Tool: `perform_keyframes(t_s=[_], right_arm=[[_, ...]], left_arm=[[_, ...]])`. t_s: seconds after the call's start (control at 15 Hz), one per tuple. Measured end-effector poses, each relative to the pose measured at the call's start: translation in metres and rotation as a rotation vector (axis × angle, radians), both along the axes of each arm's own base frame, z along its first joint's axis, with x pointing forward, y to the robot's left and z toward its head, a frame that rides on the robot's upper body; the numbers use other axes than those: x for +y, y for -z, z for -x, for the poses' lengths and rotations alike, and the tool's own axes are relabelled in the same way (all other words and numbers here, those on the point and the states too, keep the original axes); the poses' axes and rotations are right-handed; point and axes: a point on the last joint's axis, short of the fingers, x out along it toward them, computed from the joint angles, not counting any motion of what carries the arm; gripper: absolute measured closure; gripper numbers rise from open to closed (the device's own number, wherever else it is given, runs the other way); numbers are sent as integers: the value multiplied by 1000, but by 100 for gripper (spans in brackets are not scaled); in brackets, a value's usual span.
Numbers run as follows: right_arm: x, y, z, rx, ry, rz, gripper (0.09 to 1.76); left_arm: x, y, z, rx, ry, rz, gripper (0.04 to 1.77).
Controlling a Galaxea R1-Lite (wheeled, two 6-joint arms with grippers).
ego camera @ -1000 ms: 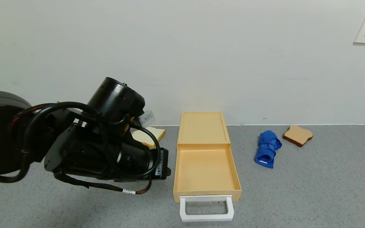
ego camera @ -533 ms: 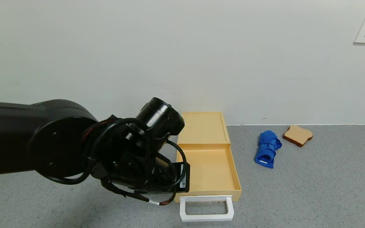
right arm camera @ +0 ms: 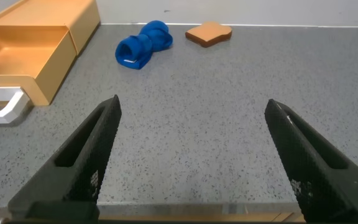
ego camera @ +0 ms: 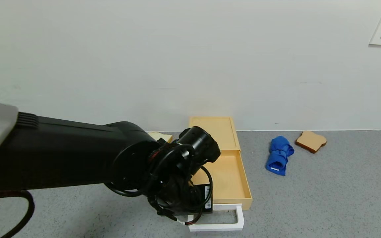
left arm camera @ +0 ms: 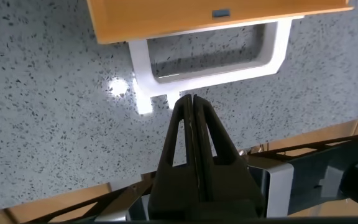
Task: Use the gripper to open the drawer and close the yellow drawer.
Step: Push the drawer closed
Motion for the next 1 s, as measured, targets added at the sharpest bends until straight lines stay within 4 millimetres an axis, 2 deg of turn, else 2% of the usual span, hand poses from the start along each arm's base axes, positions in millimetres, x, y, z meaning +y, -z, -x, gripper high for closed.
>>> perform_keyframes(t_s=[1.0], right_arm=[[0,0,0,0,0,0,15]], left_arm=[[-31,45,-27,95,-51,-69,170]])
